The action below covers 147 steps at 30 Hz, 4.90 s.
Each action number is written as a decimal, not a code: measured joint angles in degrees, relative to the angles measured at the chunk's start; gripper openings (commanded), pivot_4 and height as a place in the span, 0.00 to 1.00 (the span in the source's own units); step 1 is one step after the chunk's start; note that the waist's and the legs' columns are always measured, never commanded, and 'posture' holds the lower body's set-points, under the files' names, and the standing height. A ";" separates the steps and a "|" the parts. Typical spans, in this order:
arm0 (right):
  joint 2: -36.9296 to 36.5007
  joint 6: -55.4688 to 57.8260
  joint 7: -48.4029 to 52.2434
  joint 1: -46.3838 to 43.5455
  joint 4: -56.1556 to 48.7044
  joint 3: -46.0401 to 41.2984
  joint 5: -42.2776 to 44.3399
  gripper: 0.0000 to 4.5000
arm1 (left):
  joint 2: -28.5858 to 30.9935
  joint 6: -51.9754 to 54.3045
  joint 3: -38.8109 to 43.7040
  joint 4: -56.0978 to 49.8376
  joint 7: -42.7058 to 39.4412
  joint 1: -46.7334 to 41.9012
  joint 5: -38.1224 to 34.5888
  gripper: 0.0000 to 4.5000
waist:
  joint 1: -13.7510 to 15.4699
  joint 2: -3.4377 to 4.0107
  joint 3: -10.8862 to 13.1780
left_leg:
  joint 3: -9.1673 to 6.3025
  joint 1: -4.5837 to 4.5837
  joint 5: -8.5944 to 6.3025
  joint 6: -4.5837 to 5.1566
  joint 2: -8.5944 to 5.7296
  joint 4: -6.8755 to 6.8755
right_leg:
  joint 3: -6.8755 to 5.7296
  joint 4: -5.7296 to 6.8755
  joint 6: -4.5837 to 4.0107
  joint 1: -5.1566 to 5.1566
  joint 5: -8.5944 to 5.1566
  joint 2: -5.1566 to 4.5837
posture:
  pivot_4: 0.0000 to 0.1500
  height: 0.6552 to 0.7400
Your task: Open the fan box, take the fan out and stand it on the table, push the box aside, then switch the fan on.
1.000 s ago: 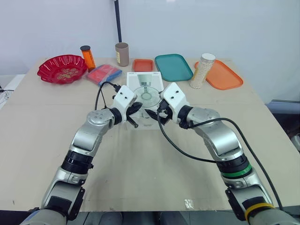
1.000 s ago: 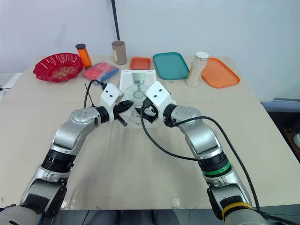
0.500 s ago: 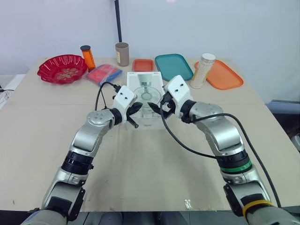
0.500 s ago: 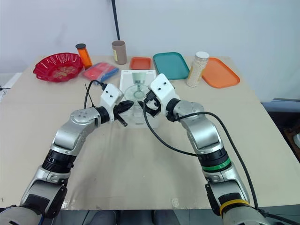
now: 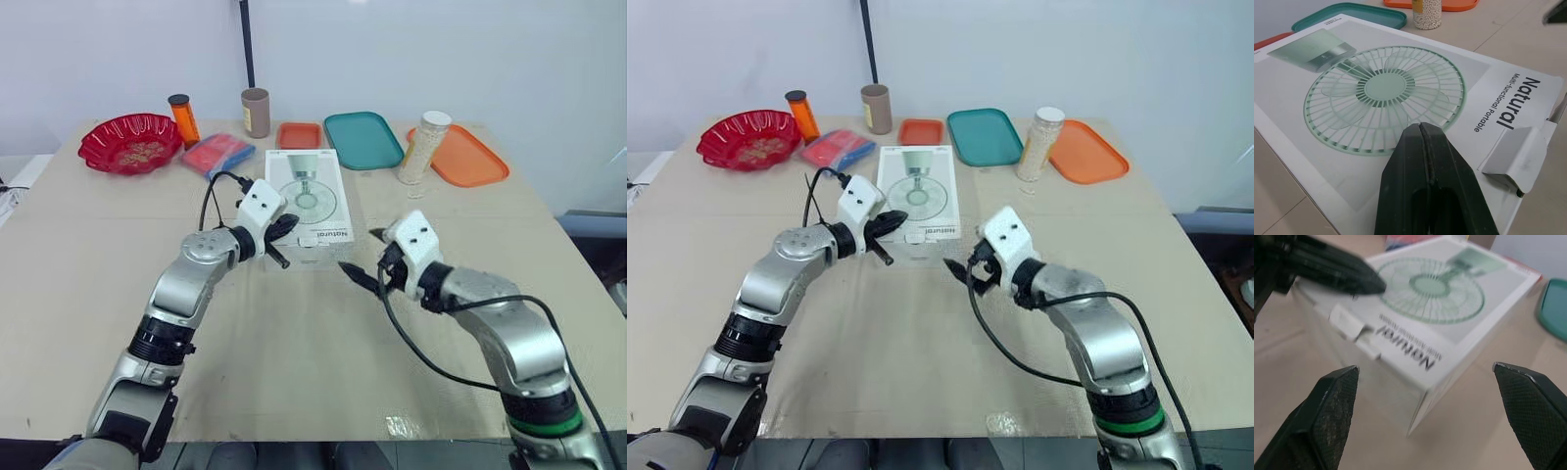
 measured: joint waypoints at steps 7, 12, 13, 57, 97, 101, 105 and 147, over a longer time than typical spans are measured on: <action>1.44 0.02 0.27 0.17 0.79 2.07 1.13 1.00 | 0.14 0.39 0.00 -0.27 0.00 0.00 0.00 0.01 | -0.01 0.00 0.00 | 0.00 0.00 0.00 0.00 0.00 0.00 | 0.00 0.00 0.00 0.00 0.00 0.00 | 1.00 1.00; 1.76 -0.50 0.24 0.57 1.58 2.72 1.24 1.00 | 0.19 1.00 0.00 -0.62 0.10 0.00 0.00 0.01 | -0.02 0.00 0.00 | 0.01 0.00 0.00 0.00 0.01 0.00 | 0.00 0.00 0.00 0.00 0.00 0.00 | 1.00 1.00; 1.79 -0.66 0.25 0.72 1.97 3.09 1.23 1.00 | 0.18 1.03 -0.02 -0.63 0.12 0.00 0.00 0.01 | -0.02 0.00 0.00 | 0.01 0.00 0.00 0.00 0.01 0.00 | 0.00 0.00 0.00 0.00 0.00 0.00 | 1.00 1.00; 2.50 10.08 1.68 3.54 0.82 -1.13 16.76 1.00 | 1.05 16.08 5.37 -9.64 5.53 -0.97 -5.15 0.01 | -0.04 -0.03 0.04 | -0.01 -0.06 0.01 -0.02 0.02 -0.01 | 0.00 0.00 0.00 -0.04 0.00 0.01 | 1.00 1.00; 8.27 3.56 -5.53 -14.47 17.76 -1.59 16.68 1.00 | 11.26 18.95 16.15 -19.61 7.64 4.48 -10.70 0.01 | -0.14 0.00 0.09 | 0.03 -0.12 0.02 -0.05 0.09 -0.05 | 0.00 0.01 -0.04 -0.15 0.02 0.03 | 1.00 1.00; 8.36 4.48 -6.15 -14.67 17.76 -1.59 16.55 1.00 | 9.64 18.12 14.89 -21.24 5.44 4.26 -13.18 0.01 | -0.13 0.00 0.09 | 0.03 -0.13 0.02 -0.05 0.09 -0.04 | -0.01 0.01 -0.04 -0.15 0.02 0.03 | 1.00 1.00; 8.36 4.85 -6.14 -14.65 17.65 -1.56 16.15 1.00 | 7.27 17.11 10.13 -19.83 3.54 1.50 -13.90 0.01 | -0.14 -0.01 0.09 | 0.03 -0.12 0.03 -0.05 0.08 -0.03 | -0.01 0.01 -0.04 -0.14 0.03 0.03 | 1.00 1.00; 12.55 19.06 -18.89 -6.15 -3.75 4.82 19.55 0.01 | 3.82 12.53 -1.32 -3.50 1.17 -3.82 -6.61 0.00 | -0.14 0.04 0.11 | -0.01 -0.15 0.04 -0.07 0.07 -0.04 | -0.01 0.01 -0.03 -0.18 0.03 0.05 | 1.00 1.00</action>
